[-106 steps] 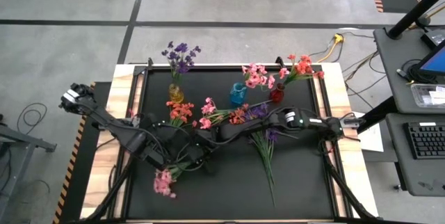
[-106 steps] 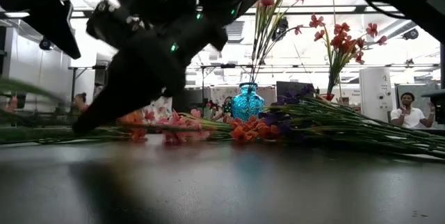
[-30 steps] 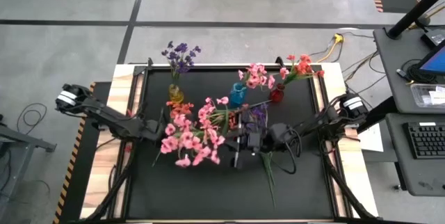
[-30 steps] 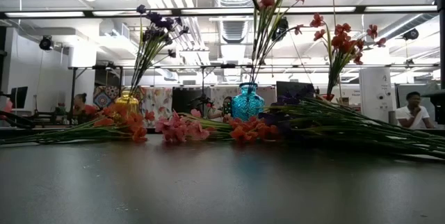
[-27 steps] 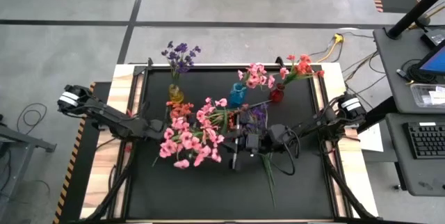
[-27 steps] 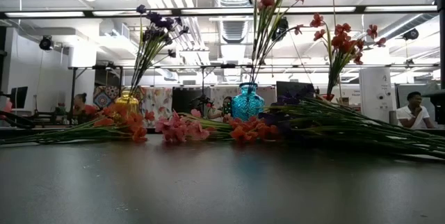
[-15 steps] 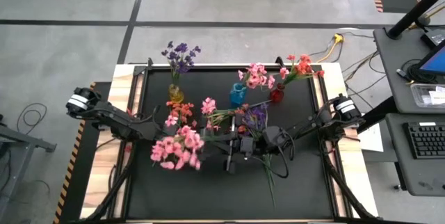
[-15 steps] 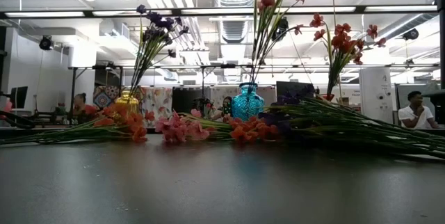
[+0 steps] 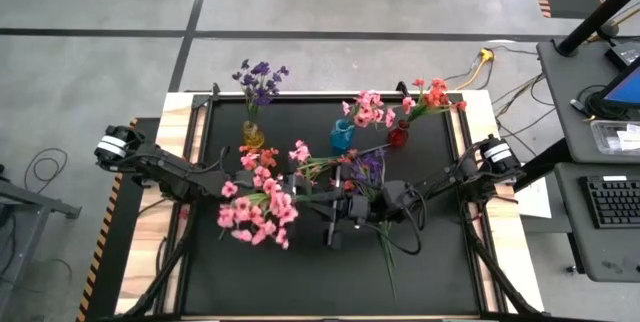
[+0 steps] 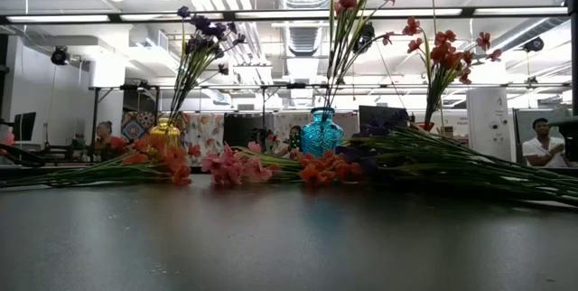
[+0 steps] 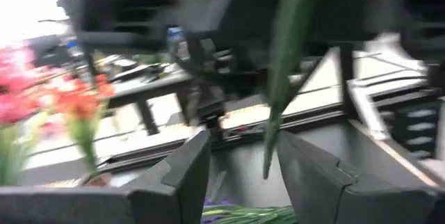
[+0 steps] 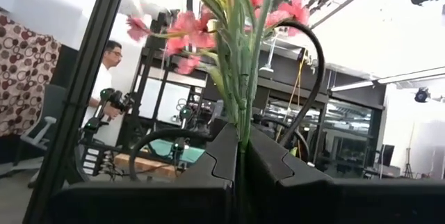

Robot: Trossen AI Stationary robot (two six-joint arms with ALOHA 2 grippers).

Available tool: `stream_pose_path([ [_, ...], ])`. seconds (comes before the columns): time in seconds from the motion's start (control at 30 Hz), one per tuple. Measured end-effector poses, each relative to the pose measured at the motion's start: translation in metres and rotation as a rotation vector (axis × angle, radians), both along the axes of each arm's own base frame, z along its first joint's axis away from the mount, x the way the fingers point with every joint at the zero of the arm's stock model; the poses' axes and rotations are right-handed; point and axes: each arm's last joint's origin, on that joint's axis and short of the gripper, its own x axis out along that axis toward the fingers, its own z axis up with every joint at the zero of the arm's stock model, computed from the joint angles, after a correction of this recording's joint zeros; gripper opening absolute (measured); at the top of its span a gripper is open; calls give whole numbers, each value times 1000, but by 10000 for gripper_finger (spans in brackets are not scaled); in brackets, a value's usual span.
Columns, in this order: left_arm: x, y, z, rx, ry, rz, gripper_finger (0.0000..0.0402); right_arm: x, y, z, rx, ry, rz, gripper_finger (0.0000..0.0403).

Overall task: Sort flowers into vase by color
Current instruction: Put the bottom pink flower into the blue vase

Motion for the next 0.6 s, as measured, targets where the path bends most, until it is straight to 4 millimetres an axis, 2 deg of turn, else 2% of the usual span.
stream_pose_path([
  [0.17,0,-3,0,9,-1,-104,153,0,-1,3,3,-15,-1,11],
  [0.3,0,-3,0,3,-1,-102,153,1,-1,1,13,-13,6,11],
  [0.47,1,-1,4,-30,-9,-11,153,6,2,-7,26,-2,72,11],
  [0.6,1,-1,4,-33,-9,-38,153,10,2,-8,1,-3,55,11],
])
